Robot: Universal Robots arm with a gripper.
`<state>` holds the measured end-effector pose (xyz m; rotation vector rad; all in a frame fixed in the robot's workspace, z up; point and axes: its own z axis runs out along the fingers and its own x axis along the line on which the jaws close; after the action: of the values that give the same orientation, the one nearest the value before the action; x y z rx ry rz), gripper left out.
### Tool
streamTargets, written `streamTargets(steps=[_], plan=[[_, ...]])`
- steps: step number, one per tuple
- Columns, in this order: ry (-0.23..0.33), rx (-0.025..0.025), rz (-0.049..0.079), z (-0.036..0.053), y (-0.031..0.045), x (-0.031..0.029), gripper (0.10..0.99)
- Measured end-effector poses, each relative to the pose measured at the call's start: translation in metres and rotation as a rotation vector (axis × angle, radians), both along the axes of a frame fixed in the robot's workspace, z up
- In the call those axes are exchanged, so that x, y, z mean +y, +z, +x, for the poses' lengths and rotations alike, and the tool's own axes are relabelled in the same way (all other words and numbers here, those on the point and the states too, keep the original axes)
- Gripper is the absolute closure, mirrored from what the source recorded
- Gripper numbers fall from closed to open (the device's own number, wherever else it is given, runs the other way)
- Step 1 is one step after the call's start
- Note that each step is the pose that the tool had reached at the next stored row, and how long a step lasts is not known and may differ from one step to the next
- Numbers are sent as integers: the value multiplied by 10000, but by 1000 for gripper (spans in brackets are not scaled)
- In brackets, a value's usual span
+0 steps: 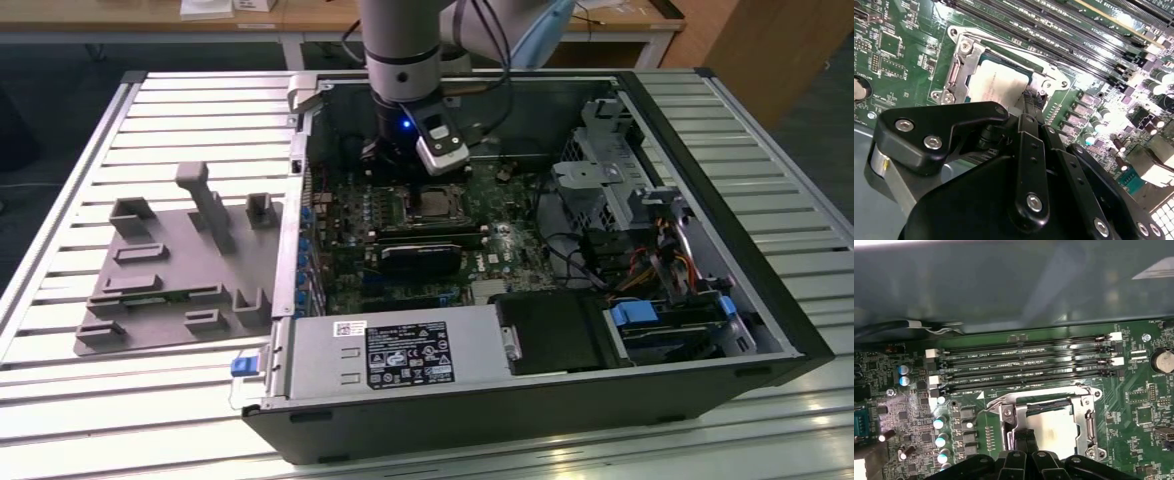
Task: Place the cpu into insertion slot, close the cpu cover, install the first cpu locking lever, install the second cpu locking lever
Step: 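Close the cpu cover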
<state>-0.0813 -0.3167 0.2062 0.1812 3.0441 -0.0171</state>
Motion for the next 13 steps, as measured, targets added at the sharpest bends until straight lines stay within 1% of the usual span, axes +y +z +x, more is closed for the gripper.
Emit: streamTargets(steps=[6,13], plan=[[13,-46,2,-32,-31,0,984],[28,-52,-1,-39,-62,0,984]])
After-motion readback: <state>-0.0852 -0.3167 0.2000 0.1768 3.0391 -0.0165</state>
